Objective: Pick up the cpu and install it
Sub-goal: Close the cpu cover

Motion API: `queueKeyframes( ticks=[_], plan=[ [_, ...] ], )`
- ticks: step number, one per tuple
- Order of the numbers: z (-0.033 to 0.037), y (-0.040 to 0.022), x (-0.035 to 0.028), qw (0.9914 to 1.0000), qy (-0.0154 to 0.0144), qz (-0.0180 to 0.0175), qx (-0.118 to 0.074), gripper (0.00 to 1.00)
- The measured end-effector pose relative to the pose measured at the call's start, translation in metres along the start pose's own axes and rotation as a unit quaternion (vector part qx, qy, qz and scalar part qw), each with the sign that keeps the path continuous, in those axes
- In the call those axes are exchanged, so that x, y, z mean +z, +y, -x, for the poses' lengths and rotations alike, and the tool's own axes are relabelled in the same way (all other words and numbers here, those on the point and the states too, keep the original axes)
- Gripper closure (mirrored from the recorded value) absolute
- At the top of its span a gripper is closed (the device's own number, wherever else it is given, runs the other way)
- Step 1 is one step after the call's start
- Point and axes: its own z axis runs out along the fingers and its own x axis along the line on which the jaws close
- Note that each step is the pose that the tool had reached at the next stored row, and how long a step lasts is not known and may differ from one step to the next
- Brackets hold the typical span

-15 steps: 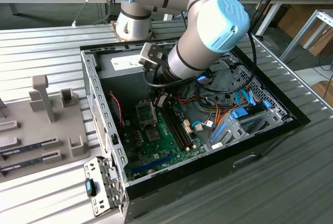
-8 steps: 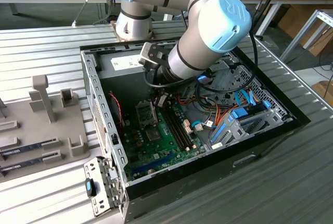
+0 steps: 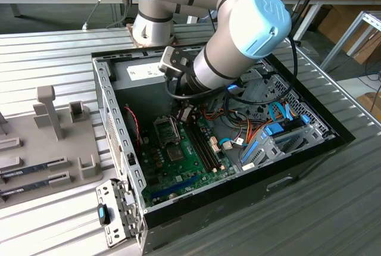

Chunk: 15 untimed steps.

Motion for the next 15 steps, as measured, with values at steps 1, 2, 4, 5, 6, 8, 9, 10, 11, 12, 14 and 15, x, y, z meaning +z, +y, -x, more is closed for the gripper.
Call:
queueKeyframes(
  ticks=[1,2,4,5,6,8,9,10,11,12,14,15],
  plan=[
    [-0.0002,-0.0001,-0.0001,1.0,-0.0001,0.0001,0.0,0.89],
    [-0.0003,-0.0003,-0.0001,1.0,-0.0001,0.0001,0.0,0.89],
    [-0.0011,-0.0012,0.0001,1.0,0.0,0.0003,0.0,0.89],
    [-0.0015,-0.0021,0.0003,1.0,0.0003,0.0007,0.0,0.89],
    [-0.0022,-0.0051,0.0016,1.0,0.0008,0.0021,0.001,0.89],
    [-0.0003,-0.011,0.0038,0.99998,0.0003,0.0056,0.001,0.89],
    [0.0003,-0.0124,0.0046,0.99997,-0.0006,0.0069,0.002,0.89],
    [0.0006,-0.0134,0.0056,0.99997,-0.0014,0.0078,0.002,0.89],
    [0.0005,-0.0139,0.0067,0.99996,-0.0018,0.0083,0.002,0.89],
    [0.0001,-0.0145,0.0083,0.99996,-0.0018,0.0085,0.002,0.89],
    [-0.0006,-0.0156,0.0118,0.99996,-0.0017,0.0088,0.003,0.89],
    [-0.0009,-0.016,0.0132,0.99996,-0.0016,0.0089,0.003,0.89]
  ],
)
